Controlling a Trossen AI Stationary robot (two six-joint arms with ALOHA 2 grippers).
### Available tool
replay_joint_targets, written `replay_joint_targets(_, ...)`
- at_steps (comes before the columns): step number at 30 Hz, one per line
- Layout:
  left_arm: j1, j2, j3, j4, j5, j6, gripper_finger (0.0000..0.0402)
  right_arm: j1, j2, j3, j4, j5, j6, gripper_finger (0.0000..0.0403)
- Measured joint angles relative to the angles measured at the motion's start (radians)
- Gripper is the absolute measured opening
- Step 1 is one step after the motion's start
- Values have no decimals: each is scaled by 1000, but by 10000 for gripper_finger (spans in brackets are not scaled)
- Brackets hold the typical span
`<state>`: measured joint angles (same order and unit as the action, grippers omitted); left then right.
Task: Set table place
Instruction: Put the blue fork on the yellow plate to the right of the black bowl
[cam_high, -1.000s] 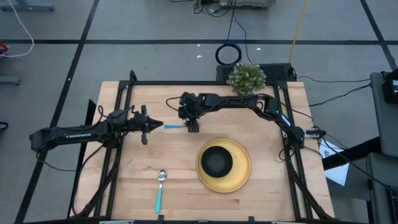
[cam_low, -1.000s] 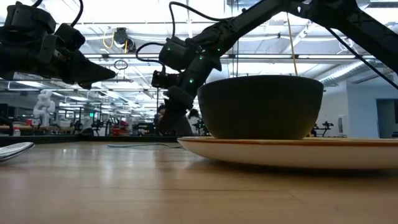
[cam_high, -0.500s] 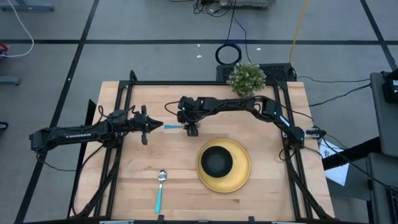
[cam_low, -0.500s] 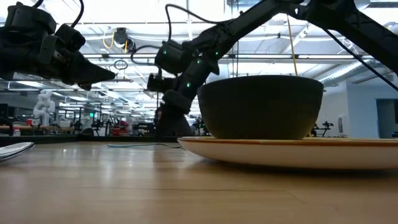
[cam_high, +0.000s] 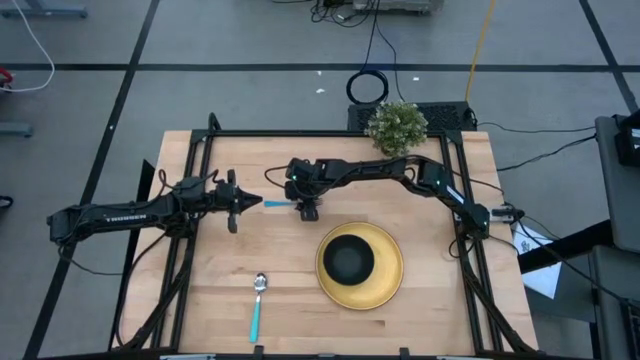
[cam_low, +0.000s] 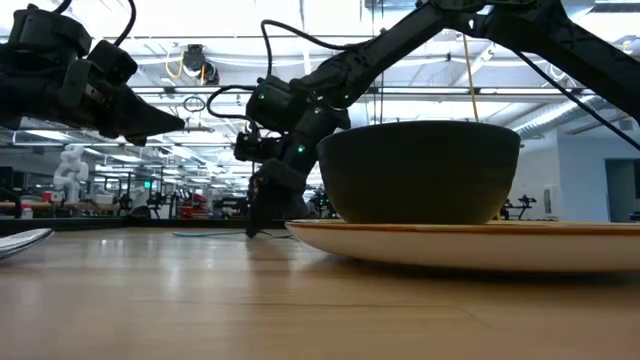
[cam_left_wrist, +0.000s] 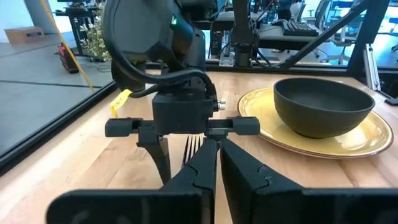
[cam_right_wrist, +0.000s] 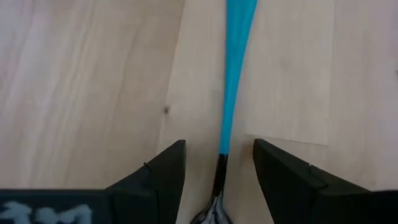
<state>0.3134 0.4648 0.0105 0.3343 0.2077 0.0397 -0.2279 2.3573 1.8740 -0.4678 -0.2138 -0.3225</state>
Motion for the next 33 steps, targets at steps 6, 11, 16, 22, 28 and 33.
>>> replay_joint_targets(6, 0, 0, 0, -2, 0, 3, 28, 0, 0, 0, 7, 0, -4, 162)
replay_joint_targets(11, 0, 0, 0, -2, 0, 3, 28, 0, 0, 0, 7, 0, -17, 116)
replay_joint_targets(16, 0, 0, 0, -2, 0, 1, 28, 0, 20, 1, 18, -6, -30, 69)
replay_joint_targets(22, 0, 0, 0, -2, 0, -1, 28, -1, 66, 5, 8, -28, -32, 46)
replay_joint_targets(28, 0, 0, 0, -2, 0, 2, 28, -1, 62, 4, -11, -26, -64, 10)
replay_joint_targets(33, 0, 0, 0, -5, 0, 2, 28, 2, 28, 2, -15, -16, -140, 5)
